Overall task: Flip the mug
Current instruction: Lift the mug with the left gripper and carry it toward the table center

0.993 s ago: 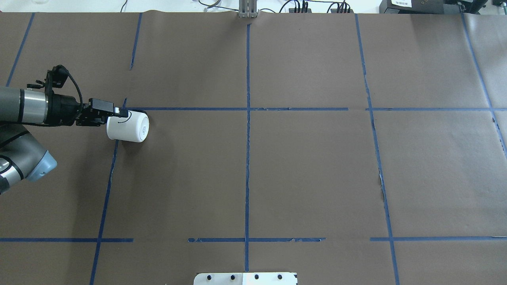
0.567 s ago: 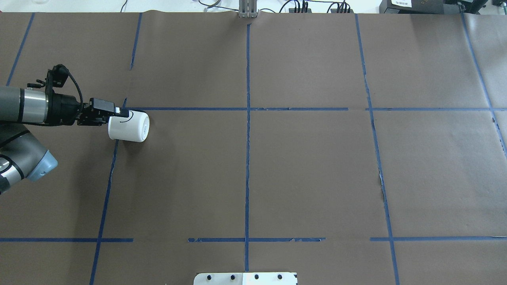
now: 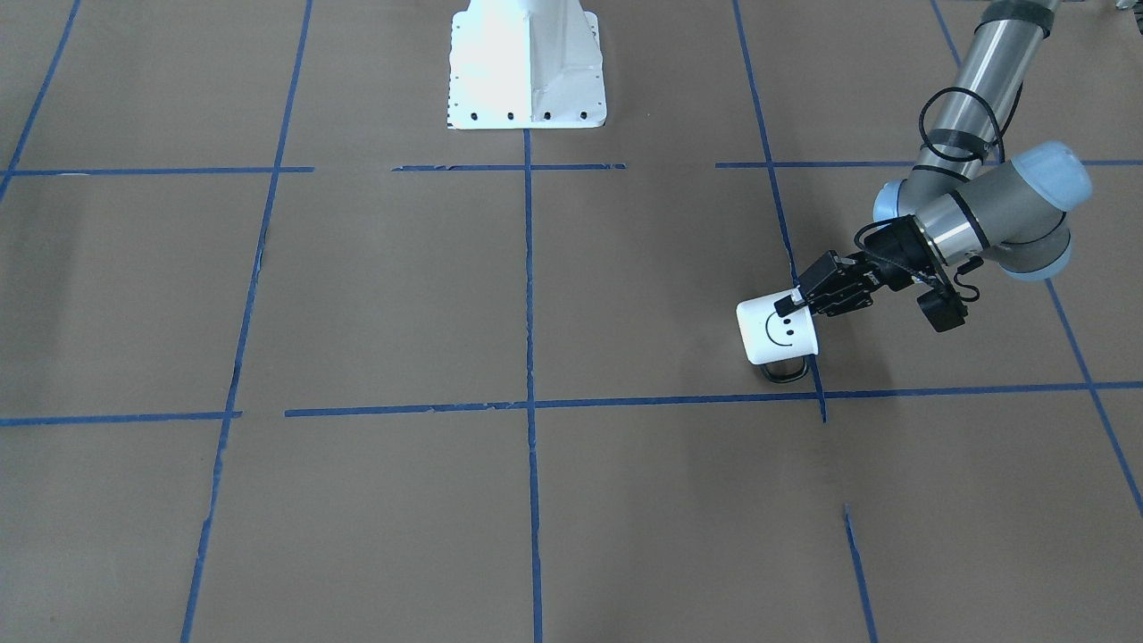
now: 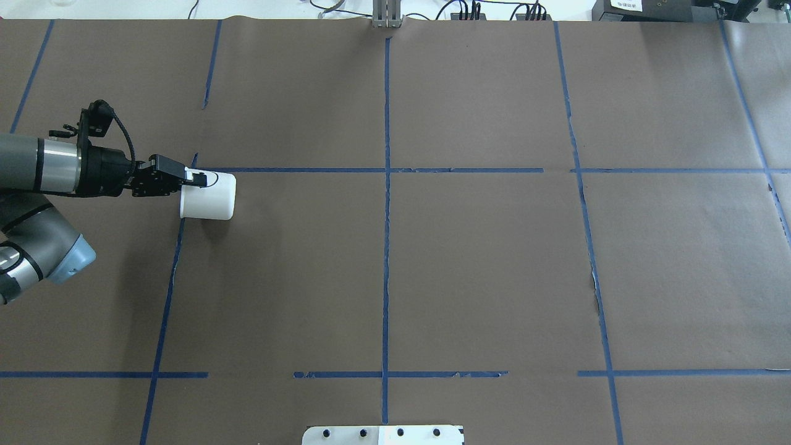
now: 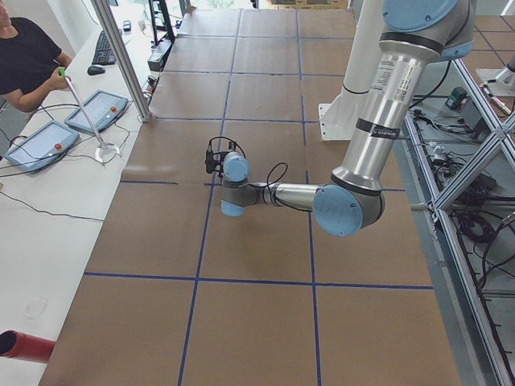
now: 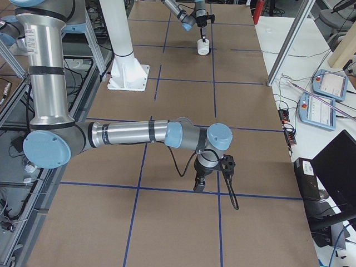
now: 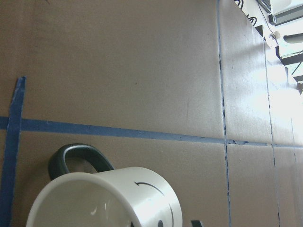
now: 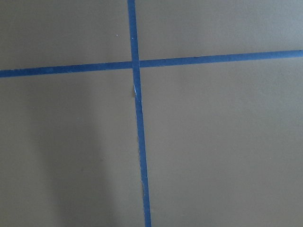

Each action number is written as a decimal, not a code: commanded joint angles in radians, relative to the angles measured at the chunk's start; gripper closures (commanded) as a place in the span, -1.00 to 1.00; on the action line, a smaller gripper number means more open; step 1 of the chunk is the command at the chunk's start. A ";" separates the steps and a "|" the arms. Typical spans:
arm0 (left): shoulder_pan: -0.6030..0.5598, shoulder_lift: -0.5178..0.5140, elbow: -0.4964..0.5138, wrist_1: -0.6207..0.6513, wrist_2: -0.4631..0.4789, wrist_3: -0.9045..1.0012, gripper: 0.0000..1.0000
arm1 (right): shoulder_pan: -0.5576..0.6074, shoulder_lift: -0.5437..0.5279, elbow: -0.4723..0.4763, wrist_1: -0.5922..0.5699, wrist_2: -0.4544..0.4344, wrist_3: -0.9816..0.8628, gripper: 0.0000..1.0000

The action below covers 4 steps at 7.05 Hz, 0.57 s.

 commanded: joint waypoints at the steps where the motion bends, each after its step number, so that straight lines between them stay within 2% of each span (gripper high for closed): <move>1: 0.006 -0.001 -0.035 0.019 0.001 -0.025 0.70 | 0.000 0.000 0.000 0.000 0.000 0.000 -1.00; 2: 0.021 -0.003 -0.055 0.030 0.001 -0.028 1.00 | 0.000 0.000 0.000 0.000 0.000 0.000 -1.00; 4: 0.023 -0.023 -0.084 0.035 -0.005 -0.095 1.00 | 0.000 0.000 0.000 0.000 0.000 0.000 -1.00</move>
